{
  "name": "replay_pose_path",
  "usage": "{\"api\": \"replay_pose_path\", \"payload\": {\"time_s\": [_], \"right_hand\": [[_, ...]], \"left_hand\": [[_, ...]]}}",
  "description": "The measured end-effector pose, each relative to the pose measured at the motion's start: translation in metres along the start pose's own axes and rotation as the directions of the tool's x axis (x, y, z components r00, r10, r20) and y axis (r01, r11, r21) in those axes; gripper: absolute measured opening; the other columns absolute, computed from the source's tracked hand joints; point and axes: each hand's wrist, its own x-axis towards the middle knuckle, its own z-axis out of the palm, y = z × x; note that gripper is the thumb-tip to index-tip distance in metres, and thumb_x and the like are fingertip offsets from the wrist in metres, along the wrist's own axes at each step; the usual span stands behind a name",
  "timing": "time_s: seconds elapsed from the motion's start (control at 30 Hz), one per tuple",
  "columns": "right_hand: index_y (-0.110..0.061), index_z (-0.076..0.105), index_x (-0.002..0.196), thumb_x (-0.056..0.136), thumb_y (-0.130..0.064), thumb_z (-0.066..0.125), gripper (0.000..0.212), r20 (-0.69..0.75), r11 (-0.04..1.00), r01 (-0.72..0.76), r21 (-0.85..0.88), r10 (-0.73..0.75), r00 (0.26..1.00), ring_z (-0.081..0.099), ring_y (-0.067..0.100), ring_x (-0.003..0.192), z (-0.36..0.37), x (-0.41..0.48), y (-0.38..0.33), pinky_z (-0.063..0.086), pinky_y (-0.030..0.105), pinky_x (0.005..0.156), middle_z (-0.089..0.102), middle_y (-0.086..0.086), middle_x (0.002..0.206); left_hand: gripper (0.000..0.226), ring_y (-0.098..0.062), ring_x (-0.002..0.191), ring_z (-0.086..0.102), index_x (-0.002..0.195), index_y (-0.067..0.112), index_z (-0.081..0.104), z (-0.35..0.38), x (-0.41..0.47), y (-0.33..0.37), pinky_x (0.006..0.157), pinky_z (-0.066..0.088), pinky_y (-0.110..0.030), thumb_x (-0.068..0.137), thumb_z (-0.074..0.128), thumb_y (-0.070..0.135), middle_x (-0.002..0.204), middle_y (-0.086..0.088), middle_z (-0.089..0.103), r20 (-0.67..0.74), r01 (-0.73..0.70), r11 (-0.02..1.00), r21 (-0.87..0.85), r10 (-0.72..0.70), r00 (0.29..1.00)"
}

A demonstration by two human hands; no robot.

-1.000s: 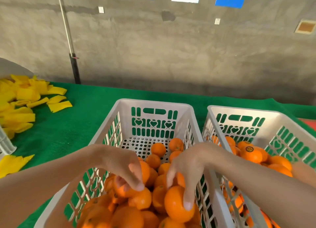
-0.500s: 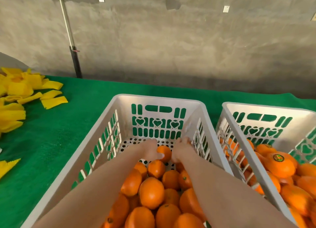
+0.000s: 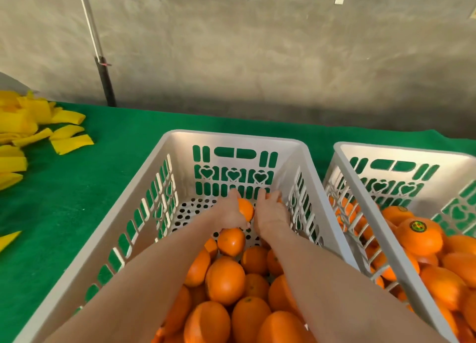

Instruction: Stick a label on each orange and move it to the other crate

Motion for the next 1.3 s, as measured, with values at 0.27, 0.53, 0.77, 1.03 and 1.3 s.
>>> {"api": "replay_pose_path", "payload": {"time_s": [0.27, 0.53, 0.77, 1.03, 1.3], "right_hand": [[-0.019, 0.023, 0.137, 0.084, -0.013, 0.063, 0.066, -0.225, 0.965, 0.211, 0.155, -0.173, 0.959, 0.054, 0.033, 0.096, -0.101, -0.031, 0.002, 0.041, 0.035, 0.065, 0.033, 0.016, 0.13], [-0.027, 0.029, 0.132, 0.083, -0.033, 0.069, 0.064, 0.144, 0.751, 0.36, 0.553, -0.512, 0.847, 0.05, 0.019, 0.101, -0.115, -0.11, 0.016, 0.045, 0.031, 0.078, 0.047, 0.0, 0.117], [-0.029, 0.029, 0.134, 0.086, -0.029, 0.067, 0.061, 0.187, 0.673, 0.313, 0.67, -0.561, 0.806, 0.05, 0.016, 0.095, -0.09, -0.159, 0.003, 0.042, 0.026, 0.073, 0.046, -0.003, 0.111], [-0.024, 0.032, 0.13, 0.089, -0.04, 0.061, 0.052, 0.251, 0.678, 0.12, 0.725, -0.422, 0.871, 0.052, 0.012, 0.089, -0.079, -0.175, 0.001, 0.05, 0.033, 0.081, 0.047, -0.006, 0.098], [-0.021, 0.041, 0.129, 0.087, -0.03, 0.066, 0.05, 0.369, 0.399, -0.222, 0.89, -0.341, 0.865, 0.055, 0.023, 0.102, -0.082, -0.179, 0.016, 0.051, 0.035, 0.081, 0.051, 0.006, 0.117]], "left_hand": [[0.083, -0.026, 0.108, 0.047, 0.137, 0.025, 0.022, 0.013, -0.025, -0.004, 0.083, 0.042, -0.034, 0.073, 0.074, 0.014, 0.119, -0.01, 0.041, -0.124, -0.135, 0.99, 0.051, 0.14, 0.982], [0.06, -0.029, 0.11, 0.056, 0.13, 0.02, 0.037, -0.033, -0.075, 0.017, 0.087, 0.053, -0.04, 0.082, 0.071, 0.011, 0.12, -0.009, 0.052, -0.228, -0.178, 0.983, -0.053, 0.161, 0.96], [0.061, -0.037, 0.097, 0.061, 0.126, 0.03, 0.034, -0.081, -0.178, -0.005, 0.057, 0.059, -0.038, 0.081, 0.073, 0.017, 0.124, -0.01, 0.047, 0.224, 0.271, 0.955, -0.122, -0.24, 0.945], [0.046, -0.02, 0.109, 0.057, 0.123, 0.014, 0.054, -0.052, -0.217, -0.007, 0.092, 0.048, -0.031, 0.094, 0.047, 0.05, 0.127, -0.008, 0.057, 0.199, 0.057, 0.931, 0.359, -0.137, 0.97], [0.054, -0.022, 0.12, 0.052, 0.132, 0.018, 0.048, -0.048, -0.22, -0.008, 0.098, 0.04, -0.032, 0.094, 0.043, 0.055, 0.133, -0.004, 0.053, 0.168, 0.021, 0.888, 0.459, -0.11, 0.98]]}}
